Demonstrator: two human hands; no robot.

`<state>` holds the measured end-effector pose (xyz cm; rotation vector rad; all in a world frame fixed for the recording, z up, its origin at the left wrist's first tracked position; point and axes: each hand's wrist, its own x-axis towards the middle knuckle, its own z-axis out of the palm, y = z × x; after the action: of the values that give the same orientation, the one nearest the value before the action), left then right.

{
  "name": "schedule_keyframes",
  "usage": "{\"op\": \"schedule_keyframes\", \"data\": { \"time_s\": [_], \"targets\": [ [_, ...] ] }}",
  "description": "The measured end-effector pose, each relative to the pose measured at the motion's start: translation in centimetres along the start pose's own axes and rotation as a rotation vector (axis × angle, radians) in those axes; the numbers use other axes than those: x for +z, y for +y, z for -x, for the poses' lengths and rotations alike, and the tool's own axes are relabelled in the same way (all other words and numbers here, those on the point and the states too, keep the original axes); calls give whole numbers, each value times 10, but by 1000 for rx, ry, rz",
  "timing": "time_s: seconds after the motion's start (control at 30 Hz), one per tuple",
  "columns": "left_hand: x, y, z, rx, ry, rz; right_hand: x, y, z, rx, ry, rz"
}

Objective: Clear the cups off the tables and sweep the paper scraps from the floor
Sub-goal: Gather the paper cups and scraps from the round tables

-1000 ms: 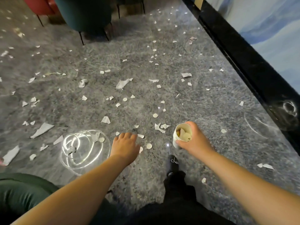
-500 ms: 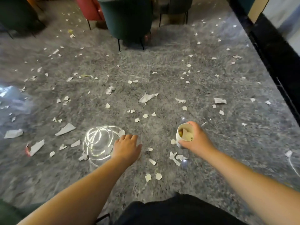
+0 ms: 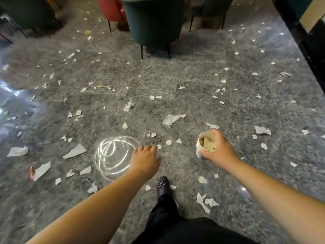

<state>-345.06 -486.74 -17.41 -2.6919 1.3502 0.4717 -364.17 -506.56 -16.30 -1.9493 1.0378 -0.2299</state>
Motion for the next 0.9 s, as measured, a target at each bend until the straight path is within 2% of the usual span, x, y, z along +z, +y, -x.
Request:
{"op": "schedule_keyframes", "data": {
  "time_s": [0.2, 0.4, 0.6, 0.9],
  "targets": [
    [-48, -32, -121, 107, -18, -33, 4, -45, -111, 55, 49, 12],
    [-98, -40, -219, 233, -12, -110, -8, -75, -186, 64, 129, -57],
    [-126, -20, -312, 260, 2, -78, -33, -70, -261, 116, 177, -58],
    [-176, 38, -500, 221, -4, -90, -107, -43, -452, 102, 135, -27]
  ]
}}
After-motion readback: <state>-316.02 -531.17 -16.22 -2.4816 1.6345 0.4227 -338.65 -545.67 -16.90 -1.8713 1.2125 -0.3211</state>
